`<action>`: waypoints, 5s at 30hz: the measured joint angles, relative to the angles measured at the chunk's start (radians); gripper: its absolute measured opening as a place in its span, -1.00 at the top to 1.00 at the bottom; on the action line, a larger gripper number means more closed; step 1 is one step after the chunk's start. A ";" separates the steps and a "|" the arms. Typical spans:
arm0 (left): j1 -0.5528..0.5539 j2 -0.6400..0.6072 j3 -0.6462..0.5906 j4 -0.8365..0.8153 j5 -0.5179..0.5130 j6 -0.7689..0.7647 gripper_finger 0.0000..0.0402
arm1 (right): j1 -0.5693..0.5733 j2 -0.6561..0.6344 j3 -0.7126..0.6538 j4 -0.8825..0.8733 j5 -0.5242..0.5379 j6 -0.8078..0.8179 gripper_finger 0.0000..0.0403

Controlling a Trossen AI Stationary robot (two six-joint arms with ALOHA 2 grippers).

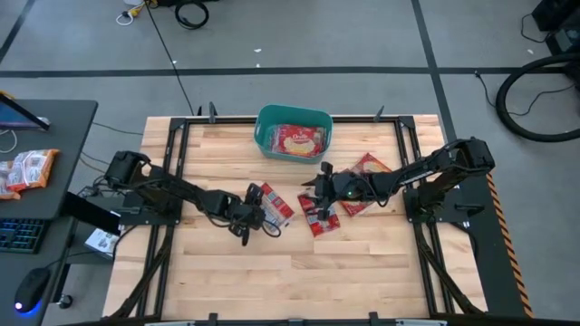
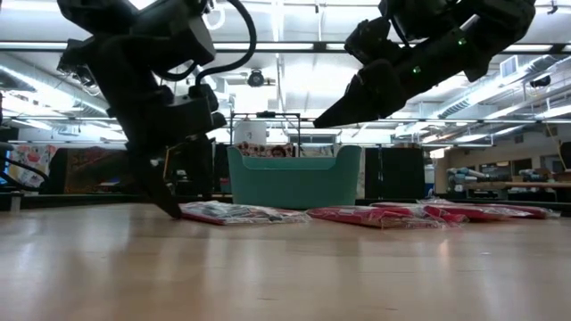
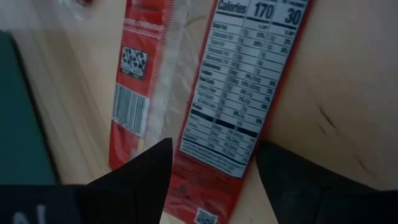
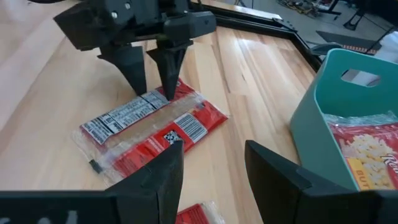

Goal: Sort popcorn bags into baskets
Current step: Put the red popcorn bag into the green bin

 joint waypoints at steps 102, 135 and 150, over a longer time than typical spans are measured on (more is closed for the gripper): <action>-0.136 -0.312 -0.005 -0.213 -0.211 -0.558 0.58 | -0.345 -0.073 0.252 -0.206 -0.330 -0.099 0.96; -0.134 -0.312 -0.005 -0.215 -0.202 -0.587 0.58 | -0.663 0.004 0.263 -0.333 -0.355 0.061 0.37; -0.125 -0.311 -0.005 -0.058 -0.203 -0.446 0.58 | -0.368 -0.094 0.262 -0.601 -0.116 -0.007 0.26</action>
